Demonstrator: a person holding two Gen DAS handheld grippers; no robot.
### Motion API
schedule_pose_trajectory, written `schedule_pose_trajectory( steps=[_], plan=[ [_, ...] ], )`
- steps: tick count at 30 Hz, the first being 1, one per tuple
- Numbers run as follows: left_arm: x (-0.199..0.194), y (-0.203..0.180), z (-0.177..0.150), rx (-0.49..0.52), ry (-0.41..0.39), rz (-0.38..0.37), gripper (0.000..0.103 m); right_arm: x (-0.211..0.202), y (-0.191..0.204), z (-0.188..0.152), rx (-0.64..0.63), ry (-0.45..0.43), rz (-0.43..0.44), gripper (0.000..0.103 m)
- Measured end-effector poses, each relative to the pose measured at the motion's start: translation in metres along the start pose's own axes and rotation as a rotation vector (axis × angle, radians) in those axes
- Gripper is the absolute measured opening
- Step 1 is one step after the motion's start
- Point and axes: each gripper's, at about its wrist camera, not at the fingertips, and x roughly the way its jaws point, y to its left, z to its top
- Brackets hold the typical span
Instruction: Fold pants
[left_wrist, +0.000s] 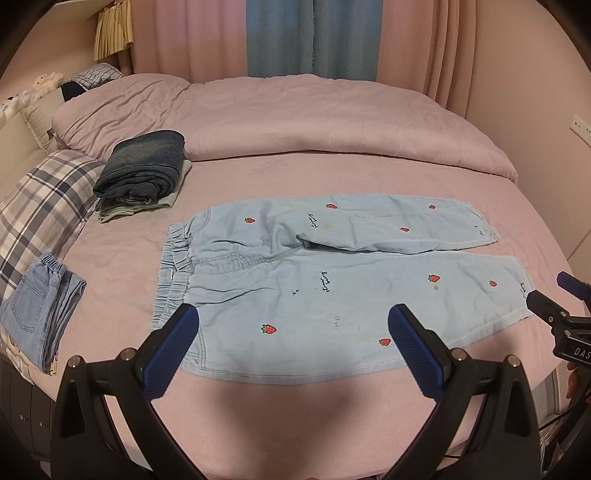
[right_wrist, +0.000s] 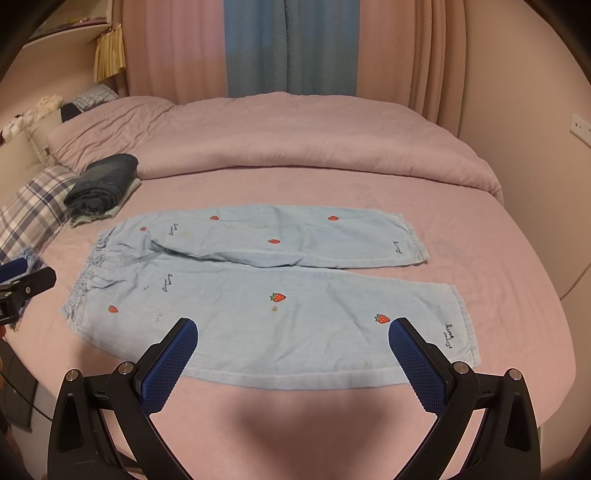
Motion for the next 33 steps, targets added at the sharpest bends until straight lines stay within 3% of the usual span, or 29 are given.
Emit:
schedule_pose_trajectory(
  steps=[5,10,12,14,18,23,26,27,29,30,31,32,33],
  plan=[
    [0.009,0.003,-0.001,-0.052,0.009,-0.039,0.103,0.001,0.003,-0.004,0.006,-0.003,0.011,0.103],
    [0.046,0.05,-0.016,-0.283,0.104,-0.086,0.102,0.017,0.024,-0.016,-0.023,0.003,0.132,0.103],
    [0.067,0.079,-0.032,-0.387,0.151,-0.065,0.102,0.032,0.043,-0.022,-0.103,0.012,0.168,0.103],
    [0.079,0.101,-0.045,-0.506,0.145,-0.072,0.102,0.044,0.065,-0.031,-0.204,0.032,0.191,0.103],
    [0.103,0.147,-0.082,-0.711,0.197,-0.137,0.102,0.053,0.114,-0.05,-0.422,0.023,0.264,0.1],
    [0.123,0.166,-0.115,-0.844,0.301,-0.169,0.101,0.067,0.167,-0.075,-0.645,0.054,0.379,0.08],
    [0.121,0.17,-0.112,-0.869,0.25,-0.169,0.101,0.082,0.19,-0.092,-0.783,0.062,0.385,0.07],
    [0.123,0.172,-0.109,-0.879,0.237,-0.164,0.096,0.089,0.194,-0.097,-0.822,0.061,0.364,0.067],
    [0.127,0.171,-0.106,-0.867,0.23,-0.129,0.072,0.094,0.203,-0.104,-0.89,0.022,0.342,0.058],
    [0.132,0.172,-0.1,-0.843,0.24,-0.092,0.043,0.095,0.206,-0.104,-0.905,-0.004,0.337,0.053],
    [0.136,0.174,-0.099,-0.831,0.249,-0.07,0.026,0.097,0.21,-0.101,-0.919,-0.013,0.32,0.033],
    [0.139,0.179,-0.099,-0.838,0.258,-0.066,0.026,0.099,0.215,-0.099,-0.927,-0.012,0.316,0.015],
    [0.138,0.183,-0.101,-0.854,0.249,-0.077,0.023,0.1,0.219,-0.097,-0.931,-0.01,0.313,0.014]
  ],
)
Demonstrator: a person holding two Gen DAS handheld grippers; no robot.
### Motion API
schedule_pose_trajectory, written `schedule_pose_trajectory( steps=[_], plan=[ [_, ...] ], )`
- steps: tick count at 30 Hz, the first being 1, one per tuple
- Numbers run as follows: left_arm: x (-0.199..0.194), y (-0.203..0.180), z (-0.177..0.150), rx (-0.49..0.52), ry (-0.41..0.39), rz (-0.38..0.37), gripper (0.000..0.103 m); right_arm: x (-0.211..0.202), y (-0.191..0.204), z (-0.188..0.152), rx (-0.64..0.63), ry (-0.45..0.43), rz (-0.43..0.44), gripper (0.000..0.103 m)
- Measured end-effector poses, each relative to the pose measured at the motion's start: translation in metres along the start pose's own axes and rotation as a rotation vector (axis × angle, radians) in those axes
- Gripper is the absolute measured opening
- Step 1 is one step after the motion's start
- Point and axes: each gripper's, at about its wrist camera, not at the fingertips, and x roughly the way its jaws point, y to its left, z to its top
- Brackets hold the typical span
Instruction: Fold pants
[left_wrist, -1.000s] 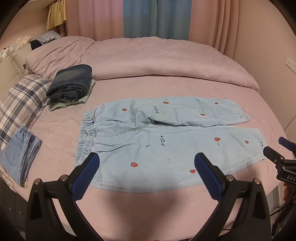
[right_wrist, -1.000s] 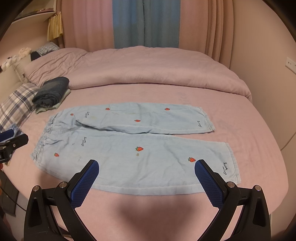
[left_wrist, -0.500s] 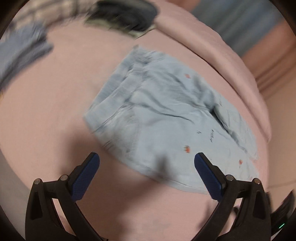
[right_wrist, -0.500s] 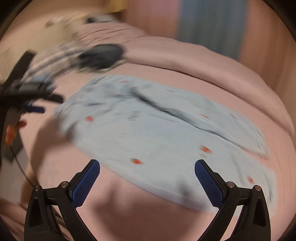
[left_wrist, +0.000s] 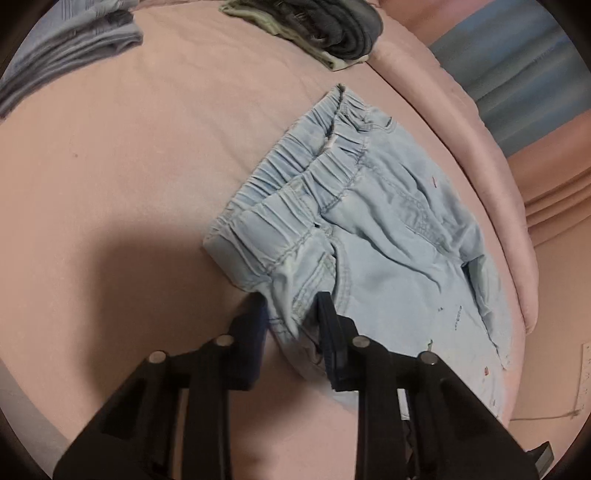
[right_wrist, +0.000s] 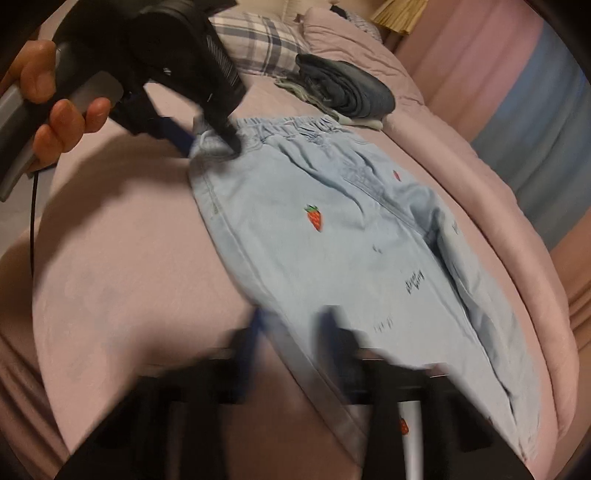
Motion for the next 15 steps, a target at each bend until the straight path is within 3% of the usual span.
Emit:
schedule_pose_trajectory(
  steps=[1,5,10,13,15],
  plan=[
    [-0.003,0.004,-0.002,0.001,-0.005,-0.002,0.021,0.001,0.0,0.004,0.001,0.007,-0.008,0.009],
    [-0.02,0.007,-0.006,0.078,-0.04,0.029,0.02,-0.014,0.006,0.008,0.049,0.004,0.019,0.009],
    [-0.01,0.0,-0.007,0.16,0.015,0.123,0.029,-0.012,0.015,0.0,0.041,0.009,0.051,0.01],
    [-0.029,-0.017,-0.007,0.278,-0.038,0.244,0.043,-0.027,-0.005,0.001,0.133,0.004,0.152,0.022],
    [-0.045,-0.029,-0.009,0.367,-0.12,0.258,0.046,-0.045,-0.03,-0.006,0.209,-0.033,0.167,0.033]
  ],
)
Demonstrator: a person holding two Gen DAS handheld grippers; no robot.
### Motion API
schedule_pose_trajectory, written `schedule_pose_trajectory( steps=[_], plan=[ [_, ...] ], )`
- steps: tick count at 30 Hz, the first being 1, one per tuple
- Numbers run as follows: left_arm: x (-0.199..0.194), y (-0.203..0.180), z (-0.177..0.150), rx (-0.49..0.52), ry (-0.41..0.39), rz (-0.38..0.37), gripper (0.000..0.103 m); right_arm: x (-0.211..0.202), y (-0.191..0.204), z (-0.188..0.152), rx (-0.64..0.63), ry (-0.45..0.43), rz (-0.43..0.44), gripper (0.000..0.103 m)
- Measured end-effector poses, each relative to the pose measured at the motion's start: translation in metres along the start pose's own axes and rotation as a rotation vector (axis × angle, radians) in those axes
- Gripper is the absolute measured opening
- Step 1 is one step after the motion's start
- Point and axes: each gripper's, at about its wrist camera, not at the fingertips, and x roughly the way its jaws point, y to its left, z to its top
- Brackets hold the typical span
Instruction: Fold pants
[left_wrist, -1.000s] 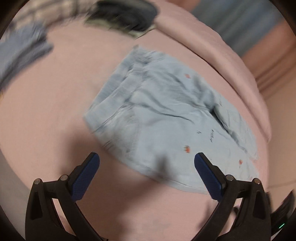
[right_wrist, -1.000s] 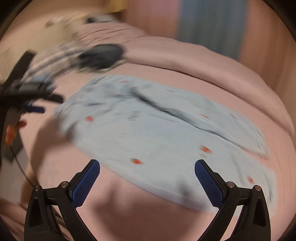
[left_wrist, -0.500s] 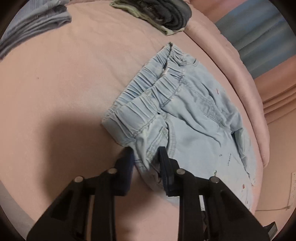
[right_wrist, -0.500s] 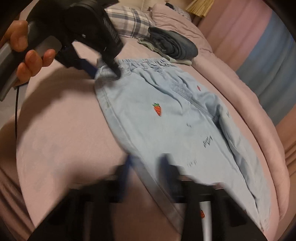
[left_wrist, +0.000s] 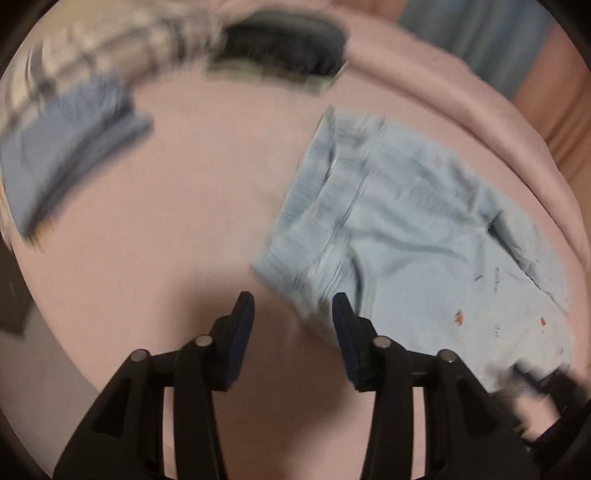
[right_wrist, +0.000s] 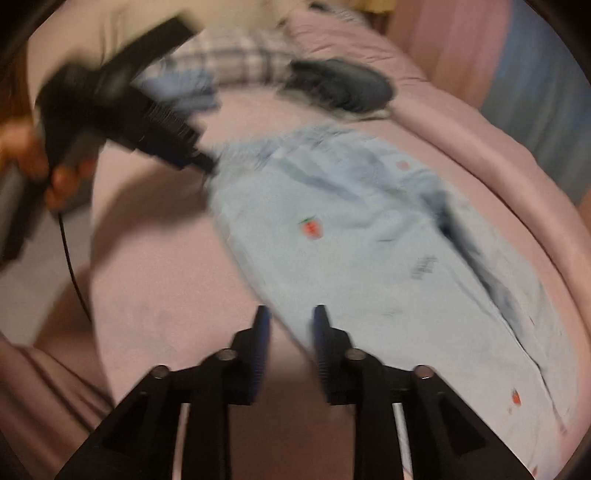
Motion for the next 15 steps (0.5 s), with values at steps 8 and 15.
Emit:
schedule_pose_trajectory(
  steps=[8,15],
  plan=[
    [0.043,-0.075,-0.003,0.327,0.006,-0.08,0.047,-0.004,-0.108,-0.058,0.298,0.175,-0.229,0.036],
    [0.048,-0.057,-0.021,0.48,0.117,-0.189,0.056,-0.027,-0.117,-0.092,0.325,0.3,-0.049,0.036]
  ],
)
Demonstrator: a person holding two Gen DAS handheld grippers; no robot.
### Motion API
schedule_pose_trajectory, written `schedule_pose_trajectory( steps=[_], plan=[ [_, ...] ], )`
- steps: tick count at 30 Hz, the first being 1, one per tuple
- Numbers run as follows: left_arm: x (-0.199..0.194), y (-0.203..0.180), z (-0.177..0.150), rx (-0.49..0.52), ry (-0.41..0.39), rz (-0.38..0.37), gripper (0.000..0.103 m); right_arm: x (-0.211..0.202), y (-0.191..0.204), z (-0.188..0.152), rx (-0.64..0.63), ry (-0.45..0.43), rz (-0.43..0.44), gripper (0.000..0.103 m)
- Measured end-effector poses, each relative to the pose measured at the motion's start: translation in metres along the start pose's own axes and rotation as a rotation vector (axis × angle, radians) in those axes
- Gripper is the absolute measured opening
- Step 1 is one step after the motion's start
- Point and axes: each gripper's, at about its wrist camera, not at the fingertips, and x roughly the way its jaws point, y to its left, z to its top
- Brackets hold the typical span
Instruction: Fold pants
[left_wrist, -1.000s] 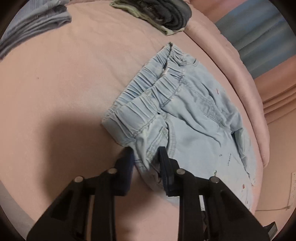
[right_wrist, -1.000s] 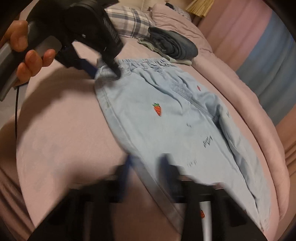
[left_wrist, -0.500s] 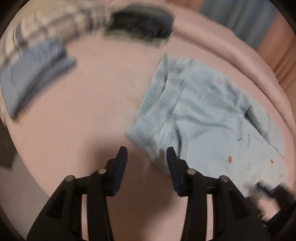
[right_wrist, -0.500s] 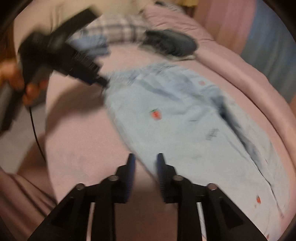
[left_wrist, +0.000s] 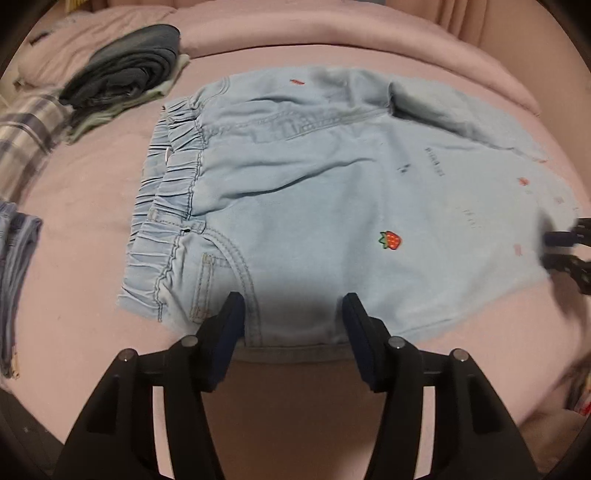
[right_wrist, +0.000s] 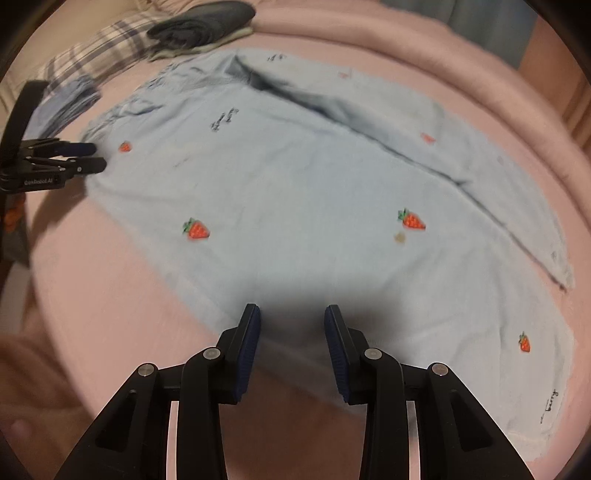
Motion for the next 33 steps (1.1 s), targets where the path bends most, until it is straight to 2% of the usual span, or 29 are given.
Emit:
schedule_pose_trajectory(
  steps=[2,4,7,10,12,16,20,23,24,26,27,28,29,30,31,33],
  plan=[
    [-0.005,0.012,0.015,-0.015,-0.011,0.003,0.063,-0.003,-0.009,0.014,0.009,-0.001,0.047,0.037],
    [-0.008,0.024,0.044,-0.018,-0.065,0.031,0.073,-0.006,-0.02,0.036,0.001,-0.063,0.018,0.044],
    [-0.001,0.043,0.094,-0.015,-0.132,0.034,0.079,-0.001,-0.046,0.086,0.02,-0.16,0.026,0.047],
    [0.018,0.062,0.141,-0.004,-0.119,0.048,0.079,0.01,-0.062,0.128,0.017,-0.189,0.019,0.052],
    [0.033,0.075,0.168,0.017,-0.098,0.06,0.079,0.026,-0.072,0.162,-0.016,-0.173,-0.035,0.052],
    [0.06,0.104,0.202,0.029,-0.033,0.03,0.079,0.058,-0.089,0.211,-0.088,-0.107,-0.063,0.053],
    [0.085,0.123,0.223,0.057,0.035,-0.044,0.079,0.09,-0.105,0.248,-0.107,-0.015,0.002,0.054],
    [0.106,0.13,0.233,0.086,0.108,-0.107,0.079,0.113,-0.108,0.249,-0.109,0.073,0.075,0.054],
    [0.114,0.132,0.231,0.094,0.158,-0.138,0.079,0.118,-0.107,0.247,-0.116,0.089,0.081,0.054],
    [0.116,0.131,0.229,0.125,0.171,-0.151,0.078,0.121,-0.103,0.246,-0.131,0.087,0.083,0.053],
    [0.113,0.129,0.229,0.144,0.168,-0.158,0.071,0.121,-0.101,0.245,-0.131,0.091,0.083,0.047],
    [0.111,0.128,0.23,0.155,0.17,-0.172,0.059,0.12,-0.097,0.244,-0.146,0.103,0.074,0.034],
    [0.11,0.127,0.231,0.158,0.172,-0.182,0.053,0.118,-0.095,0.241,-0.164,0.103,0.056,0.023],
    [0.107,0.124,0.232,0.166,0.17,-0.186,0.032,0.114,-0.092,0.239,-0.181,0.103,0.044,0.018],
    [0.103,0.12,0.233,0.184,0.159,-0.18,0.017,0.111,-0.089,0.238,-0.194,0.097,0.033,0.014],
    [0.097,0.116,0.235,0.201,0.146,-0.173,0.017,0.106,-0.075,0.245,-0.228,0.077,-0.01,0.011]
  ],
)
